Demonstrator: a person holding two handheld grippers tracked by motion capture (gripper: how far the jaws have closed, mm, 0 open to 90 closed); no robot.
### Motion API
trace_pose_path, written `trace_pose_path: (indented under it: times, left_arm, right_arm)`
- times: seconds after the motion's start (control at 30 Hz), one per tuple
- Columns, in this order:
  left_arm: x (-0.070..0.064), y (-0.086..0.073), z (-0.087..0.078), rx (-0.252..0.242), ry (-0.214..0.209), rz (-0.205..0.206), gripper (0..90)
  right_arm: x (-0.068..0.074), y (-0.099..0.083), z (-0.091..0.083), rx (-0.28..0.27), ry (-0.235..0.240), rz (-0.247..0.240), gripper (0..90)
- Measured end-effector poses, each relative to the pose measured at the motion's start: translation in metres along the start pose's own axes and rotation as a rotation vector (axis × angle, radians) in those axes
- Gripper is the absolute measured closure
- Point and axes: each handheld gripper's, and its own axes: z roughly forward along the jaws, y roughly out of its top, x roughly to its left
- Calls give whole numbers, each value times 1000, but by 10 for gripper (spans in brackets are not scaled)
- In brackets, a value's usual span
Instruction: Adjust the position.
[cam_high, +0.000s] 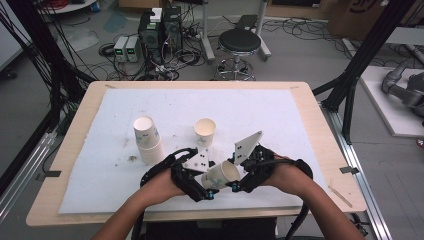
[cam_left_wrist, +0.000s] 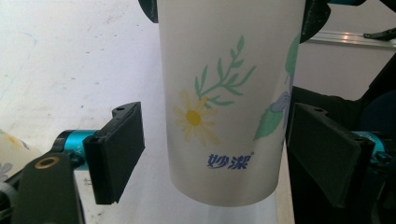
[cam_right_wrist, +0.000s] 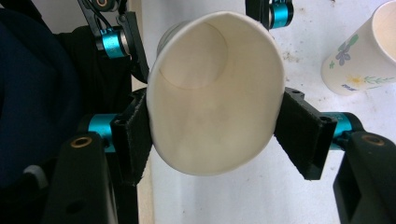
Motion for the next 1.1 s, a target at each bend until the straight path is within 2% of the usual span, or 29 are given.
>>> trace_pose_path:
  times: [0.37, 0.7, 0.8, 0.9, 1.0, 1.1]
  left_arm:
    - [1, 5, 8, 16, -20, -17, 238]
    - [0, 6, 14, 16, -48, -23, 355]
    - [0, 5, 15, 10, -48, -25, 363]
    - [-1, 3, 16, -7, -52, -32, 366]
    - [-1, 0, 18, -34, -53, -40, 362]
    - [-1, -4, 18, -55, -49, -54, 358]
  right_arm:
    - [1, 1, 5, 28, 4, -13, 330]
    - [1, 1, 7, 43, 8, -21, 332]
    - [1, 0, 7, 43, 12, -21, 332]
    - [0, -2, 7, 33, 13, -21, 329]
    - [1, -4, 7, 20, 18, 2, 293]
    - [1, -7, 4, -25, 15, 31, 242]
